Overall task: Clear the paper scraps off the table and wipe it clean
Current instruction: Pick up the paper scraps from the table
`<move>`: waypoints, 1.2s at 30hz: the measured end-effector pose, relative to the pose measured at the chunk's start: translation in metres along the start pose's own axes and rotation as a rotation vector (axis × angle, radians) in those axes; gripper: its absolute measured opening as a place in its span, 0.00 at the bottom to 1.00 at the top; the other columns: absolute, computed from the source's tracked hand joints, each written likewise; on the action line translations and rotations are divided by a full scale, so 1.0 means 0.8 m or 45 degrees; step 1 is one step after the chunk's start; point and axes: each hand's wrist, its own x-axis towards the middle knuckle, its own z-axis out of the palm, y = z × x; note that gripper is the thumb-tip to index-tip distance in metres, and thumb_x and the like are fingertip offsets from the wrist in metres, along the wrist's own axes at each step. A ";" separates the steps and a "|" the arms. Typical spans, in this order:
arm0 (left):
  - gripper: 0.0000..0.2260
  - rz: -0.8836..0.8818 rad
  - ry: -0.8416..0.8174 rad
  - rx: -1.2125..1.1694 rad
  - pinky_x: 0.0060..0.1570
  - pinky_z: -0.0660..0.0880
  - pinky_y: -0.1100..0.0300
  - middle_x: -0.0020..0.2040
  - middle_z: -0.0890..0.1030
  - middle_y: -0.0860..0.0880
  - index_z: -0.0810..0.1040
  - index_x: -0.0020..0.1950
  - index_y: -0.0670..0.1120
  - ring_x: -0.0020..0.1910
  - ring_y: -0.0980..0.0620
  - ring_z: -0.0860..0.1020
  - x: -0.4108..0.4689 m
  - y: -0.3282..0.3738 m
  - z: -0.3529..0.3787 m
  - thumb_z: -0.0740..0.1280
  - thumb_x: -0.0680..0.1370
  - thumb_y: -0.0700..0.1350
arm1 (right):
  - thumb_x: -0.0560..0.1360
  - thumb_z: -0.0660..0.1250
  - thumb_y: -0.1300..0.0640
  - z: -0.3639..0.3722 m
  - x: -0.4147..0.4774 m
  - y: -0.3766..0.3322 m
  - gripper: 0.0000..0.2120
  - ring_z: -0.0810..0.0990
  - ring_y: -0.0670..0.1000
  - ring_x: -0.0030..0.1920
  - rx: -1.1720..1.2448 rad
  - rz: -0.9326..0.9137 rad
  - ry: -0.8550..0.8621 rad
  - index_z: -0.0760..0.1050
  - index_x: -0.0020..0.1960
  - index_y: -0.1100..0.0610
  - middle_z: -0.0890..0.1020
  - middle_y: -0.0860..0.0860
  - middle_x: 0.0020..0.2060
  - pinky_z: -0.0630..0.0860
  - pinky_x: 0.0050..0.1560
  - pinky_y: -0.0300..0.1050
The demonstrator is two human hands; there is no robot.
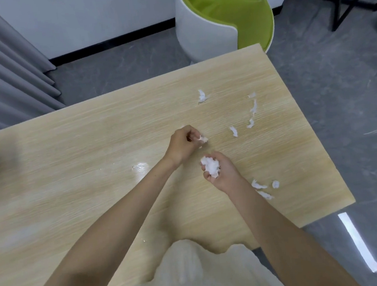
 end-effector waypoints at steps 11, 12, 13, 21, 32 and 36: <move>0.07 0.035 -0.078 0.157 0.41 0.76 0.64 0.37 0.81 0.52 0.78 0.43 0.47 0.36 0.57 0.78 -0.079 0.006 0.038 0.69 0.72 0.35 | 0.80 0.58 0.54 0.006 -0.020 -0.001 0.12 0.69 0.42 0.28 -0.274 0.009 -0.078 0.77 0.41 0.53 0.80 0.45 0.34 0.61 0.24 0.33; 0.07 0.013 -0.037 0.049 0.41 0.75 0.66 0.38 0.82 0.51 0.79 0.43 0.47 0.37 0.57 0.79 -0.080 0.008 0.036 0.69 0.73 0.35 | 0.80 0.59 0.54 0.003 -0.021 -0.003 0.11 0.67 0.42 0.26 -0.275 0.006 -0.065 0.78 0.43 0.53 0.80 0.45 0.33 0.59 0.22 0.33; 0.06 0.002 0.037 -0.025 0.43 0.74 0.65 0.39 0.82 0.50 0.79 0.43 0.46 0.38 0.56 0.79 -0.078 0.008 0.033 0.69 0.73 0.35 | 0.79 0.61 0.53 -0.001 -0.022 -0.005 0.10 0.66 0.42 0.25 -0.259 0.006 -0.053 0.77 0.44 0.54 0.78 0.45 0.33 0.59 0.21 0.33; 0.13 -0.246 0.475 0.481 0.33 0.66 0.62 0.55 0.69 0.49 0.72 0.59 0.44 0.38 0.54 0.74 -0.019 -0.035 0.019 0.68 0.75 0.41 | 0.80 0.60 0.52 -0.034 -0.029 -0.014 0.13 0.67 0.43 0.22 -0.231 0.026 0.009 0.72 0.41 0.58 0.72 0.51 0.31 0.60 0.21 0.33; 0.03 -0.039 0.420 0.670 0.44 0.72 0.57 0.57 0.75 0.49 0.78 0.48 0.42 0.53 0.54 0.75 0.038 -0.058 0.029 0.66 0.76 0.37 | 0.81 0.59 0.53 -0.053 -0.031 -0.021 0.13 0.67 0.44 0.24 -0.233 0.009 0.038 0.73 0.41 0.59 0.72 0.51 0.32 0.61 0.21 0.33; 0.04 0.059 0.509 0.570 0.53 0.68 0.63 0.51 0.66 0.53 0.78 0.41 0.41 0.53 0.56 0.65 0.043 -0.050 0.006 0.71 0.74 0.39 | 0.80 0.59 0.53 -0.050 -0.026 -0.014 0.13 0.68 0.44 0.23 -0.209 0.018 0.048 0.73 0.41 0.58 0.72 0.51 0.32 0.61 0.21 0.34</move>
